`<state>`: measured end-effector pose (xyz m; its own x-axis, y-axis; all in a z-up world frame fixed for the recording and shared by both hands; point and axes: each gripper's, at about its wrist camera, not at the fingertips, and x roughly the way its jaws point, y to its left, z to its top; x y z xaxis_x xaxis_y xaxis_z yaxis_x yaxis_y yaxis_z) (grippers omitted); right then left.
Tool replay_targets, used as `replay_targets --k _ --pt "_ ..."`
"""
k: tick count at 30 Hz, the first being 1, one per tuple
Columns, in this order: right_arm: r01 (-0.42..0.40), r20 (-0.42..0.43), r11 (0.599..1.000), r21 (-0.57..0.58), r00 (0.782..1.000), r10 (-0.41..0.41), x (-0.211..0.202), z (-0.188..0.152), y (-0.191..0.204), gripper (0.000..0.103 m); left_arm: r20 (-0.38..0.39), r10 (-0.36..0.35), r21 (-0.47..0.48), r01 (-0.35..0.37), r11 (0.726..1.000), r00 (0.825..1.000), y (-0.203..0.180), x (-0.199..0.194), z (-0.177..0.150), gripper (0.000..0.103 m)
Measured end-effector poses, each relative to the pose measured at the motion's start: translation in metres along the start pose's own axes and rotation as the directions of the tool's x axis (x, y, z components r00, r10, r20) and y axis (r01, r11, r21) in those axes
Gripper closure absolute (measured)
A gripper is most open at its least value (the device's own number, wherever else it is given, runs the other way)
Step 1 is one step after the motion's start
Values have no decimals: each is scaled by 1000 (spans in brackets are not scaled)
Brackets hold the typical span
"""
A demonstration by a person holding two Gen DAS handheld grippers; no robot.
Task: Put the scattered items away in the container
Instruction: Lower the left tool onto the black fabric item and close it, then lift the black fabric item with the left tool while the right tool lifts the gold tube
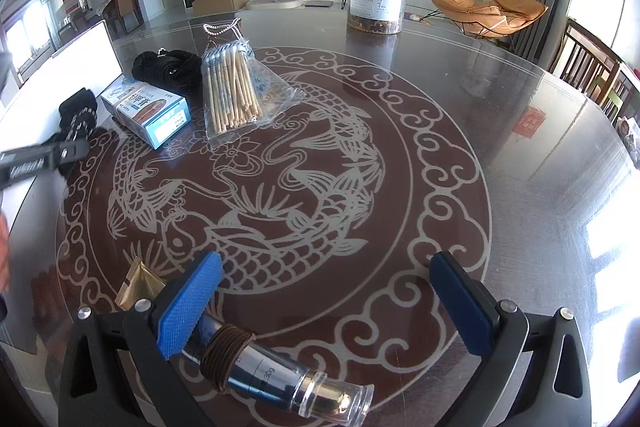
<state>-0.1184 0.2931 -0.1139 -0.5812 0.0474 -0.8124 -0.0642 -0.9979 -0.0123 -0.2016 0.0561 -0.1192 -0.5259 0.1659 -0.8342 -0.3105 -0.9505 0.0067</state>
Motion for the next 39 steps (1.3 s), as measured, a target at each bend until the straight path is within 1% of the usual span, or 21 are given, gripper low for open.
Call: replay_targets --k 2,3,5,6,7,8,9,10,11,13,15,17,20,21,24,25,26,27,29,32,39 --pt "0 0 1000 0 1000 0 0 0 0 0 -15 -63 77 64 995 998 -17 -21 -32 70" --pt "0 0 1000 1 1000 0 0 0 0 0 -23 -89 101 91 991 996 -23 -30 -47 70" --pt "0 0 1000 1 1000 0 0 0 0 0 -47 -133 129 138 982 990 -35 -46 -68 66" --pt "0 0 1000 1 1000 0 0 0 0 0 -52 -136 127 141 982 989 -41 -53 -76 65" --pt "1 0 1000 1 1000 -1 0 0 0 0 -48 -126 112 131 985 991 -43 -58 -81 55" --pt "0 0 1000 1 1000 0 0 0 0 0 -35 -111 84 113 990 993 -43 -63 -83 40" --pt "1 0 1000 1 1000 -1 0 0 0 0 -13 -97 51 97 994 995 -42 -68 -83 32" --pt "1 0 1000 1 1000 -1 0 0 0 0 14 -85 18 85 996 996 -40 -73 -82 19" --pt "1 0 1000 1 1000 -1 0 0 0 0 33 -81 -6 81 997 996 -37 -75 -80 14" --pt "1 0 1000 1 1000 -1 0 0 0 0 35 -96 -36 97 995 995 -34 -74 -75 14" --pt "1 0 1000 1 1000 -1 0 0 0 0 -3 -115 -47 115 992 993 -33 -66 -70 14" --pt "1 0 1000 1 1000 -1 0 0 0 0 -27 -97 -36 96 995 995 -36 -58 -69 14" --pt "1 -1 1000 1 1000 -1 0 0 0 0 -40 -41 -43 40 998 998 -33 -47 -73 14" --pt "1 -1 1000 1 1000 -1 0 0 0 0 -25 -28 -43 27 999 999 -31 -48 -74 14" --pt "2 -1 1000 1 1000 -2 1 0 0 0 -17 -3 -39 3 999 1000 -26 -50 -78 14" --pt "2 -1 1000 1 1000 -2 0 0 0 0 -16 9 -25 -9 1000 1000 -25 -49 -79 9" --pt "2 -1 1000 1 1000 -2 1 0 0 0 -10 18 -20 -18 1000 1000 -23 -48 -81 0" --pt "2 -1 1000 1 1000 -2 1 0 0 0 0 8 -40 -8 999 1000 -18 -47 -84 0" --pt "3 -1 1000 1 1000 -3 1 0 0 0 11 19 -60 -18 998 1000 -13 -48 -87 0" --pt "3 -1 1000 2 1000 -3 1 0 0 0 23 34 -67 -32 997 999 -14 -48 -88 0" --pt "3 -1 1000 2 1000 -3 1 1 1 0 27 34 -70 -32 997 999 -13 -46 -88 0"
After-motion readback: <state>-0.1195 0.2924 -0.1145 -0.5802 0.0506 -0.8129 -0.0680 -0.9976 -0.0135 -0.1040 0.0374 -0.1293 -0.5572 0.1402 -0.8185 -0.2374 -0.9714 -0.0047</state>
